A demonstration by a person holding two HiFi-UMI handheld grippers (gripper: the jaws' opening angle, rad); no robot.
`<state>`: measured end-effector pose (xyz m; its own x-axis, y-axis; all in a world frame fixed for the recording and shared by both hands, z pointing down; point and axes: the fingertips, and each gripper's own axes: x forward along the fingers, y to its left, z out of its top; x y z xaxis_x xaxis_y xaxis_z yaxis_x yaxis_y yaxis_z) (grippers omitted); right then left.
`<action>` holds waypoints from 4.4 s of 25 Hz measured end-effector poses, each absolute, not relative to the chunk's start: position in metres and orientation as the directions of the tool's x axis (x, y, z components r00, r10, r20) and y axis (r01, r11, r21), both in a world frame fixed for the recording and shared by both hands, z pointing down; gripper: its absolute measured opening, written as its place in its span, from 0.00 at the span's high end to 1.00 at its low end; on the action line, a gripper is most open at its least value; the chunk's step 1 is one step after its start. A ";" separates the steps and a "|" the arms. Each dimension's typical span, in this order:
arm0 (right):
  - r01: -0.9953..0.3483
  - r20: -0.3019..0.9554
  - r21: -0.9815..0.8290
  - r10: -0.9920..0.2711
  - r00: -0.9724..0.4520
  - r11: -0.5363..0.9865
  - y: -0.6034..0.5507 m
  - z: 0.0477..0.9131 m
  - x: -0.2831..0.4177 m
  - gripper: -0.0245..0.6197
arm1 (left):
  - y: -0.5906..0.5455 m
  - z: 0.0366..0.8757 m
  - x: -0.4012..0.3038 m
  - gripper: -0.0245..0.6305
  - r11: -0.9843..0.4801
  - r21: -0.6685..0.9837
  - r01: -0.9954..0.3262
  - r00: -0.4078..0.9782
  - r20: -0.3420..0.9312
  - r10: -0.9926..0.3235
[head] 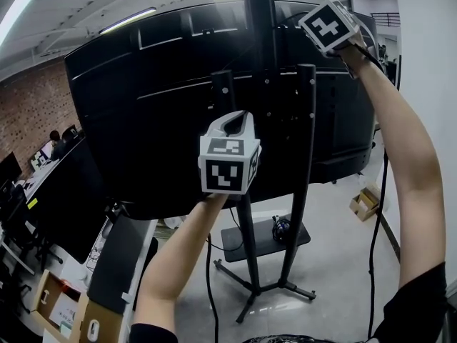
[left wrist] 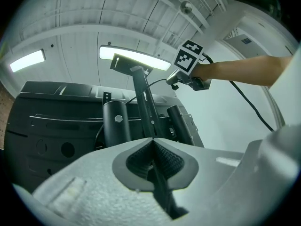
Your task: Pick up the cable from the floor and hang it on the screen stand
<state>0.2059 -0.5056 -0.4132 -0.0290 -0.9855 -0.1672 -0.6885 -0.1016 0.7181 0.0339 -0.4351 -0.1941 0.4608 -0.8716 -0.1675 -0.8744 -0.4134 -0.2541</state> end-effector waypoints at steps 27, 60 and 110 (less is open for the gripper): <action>-0.859 0.148 0.474 -0.979 -0.137 0.192 -0.545 -0.292 0.278 0.94 | -0.445 -0.154 0.107 0.96 -0.470 -0.251 -0.846 0.506 -0.101 -0.857; -0.828 -0.258 0.014 -0.798 -0.544 0.560 -0.505 -0.192 0.243 0.92 | -0.450 -0.075 0.144 0.96 -0.397 -0.150 -0.905 0.400 0.015 -0.917; -0.871 0.030 0.062 -0.873 -0.487 0.488 -0.249 0.025 0.105 0.95 | -0.253 0.027 0.062 0.96 -0.468 -0.070 -0.881 0.465 0.057 -0.883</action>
<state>0.1050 -0.2491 0.0252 -0.4869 -0.8730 0.0302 -0.8707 0.4878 0.0625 0.0624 -0.2531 0.0273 0.4653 -0.8833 0.0571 -0.8807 -0.4684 -0.0701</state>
